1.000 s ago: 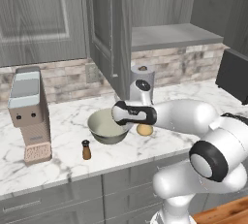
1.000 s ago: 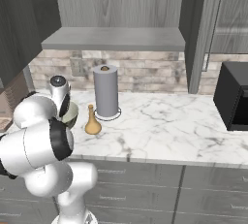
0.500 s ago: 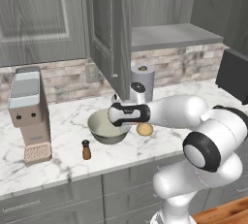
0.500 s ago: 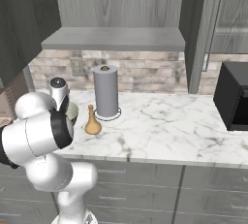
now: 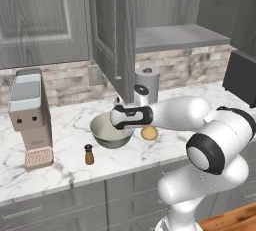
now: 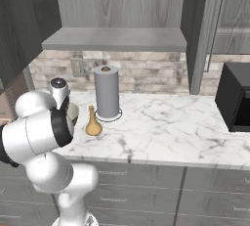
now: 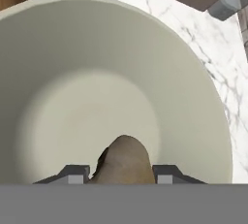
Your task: Retrieve the bottle and the shaker from the cabinet and place them next to the mixing bowl on the counter. Then add garlic from the fridge to the mixing bowl.
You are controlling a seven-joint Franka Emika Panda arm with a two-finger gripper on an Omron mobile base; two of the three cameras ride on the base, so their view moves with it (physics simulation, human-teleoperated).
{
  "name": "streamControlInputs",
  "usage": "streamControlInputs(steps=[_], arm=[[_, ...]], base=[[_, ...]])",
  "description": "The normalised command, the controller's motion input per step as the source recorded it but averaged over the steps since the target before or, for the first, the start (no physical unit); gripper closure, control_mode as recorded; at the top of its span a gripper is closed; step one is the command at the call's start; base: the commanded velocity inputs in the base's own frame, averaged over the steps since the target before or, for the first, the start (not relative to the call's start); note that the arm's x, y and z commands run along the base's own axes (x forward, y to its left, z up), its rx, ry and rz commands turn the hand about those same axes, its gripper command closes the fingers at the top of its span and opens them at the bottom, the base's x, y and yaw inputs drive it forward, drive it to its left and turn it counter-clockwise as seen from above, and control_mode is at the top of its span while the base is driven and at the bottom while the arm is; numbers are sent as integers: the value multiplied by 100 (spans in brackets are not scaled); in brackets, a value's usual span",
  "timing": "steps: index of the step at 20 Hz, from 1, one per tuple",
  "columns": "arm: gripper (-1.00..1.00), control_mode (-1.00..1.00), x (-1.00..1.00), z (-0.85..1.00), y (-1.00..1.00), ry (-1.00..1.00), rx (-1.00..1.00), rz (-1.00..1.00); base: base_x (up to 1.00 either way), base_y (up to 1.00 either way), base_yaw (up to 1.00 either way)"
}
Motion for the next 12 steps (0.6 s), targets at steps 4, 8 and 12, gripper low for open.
streamControlInputs(steps=[4, 8, 12], arm=[[100, -100, 11, 0, 2, 0, 0, 0], [-100, -100, 17, 0, 9, 2, 0, 0], [-100, -100, 6, 0, 1, 2, 1, 0]], base=[[0, 0, 0], [0, 0, 0], [0, 0, 0]])
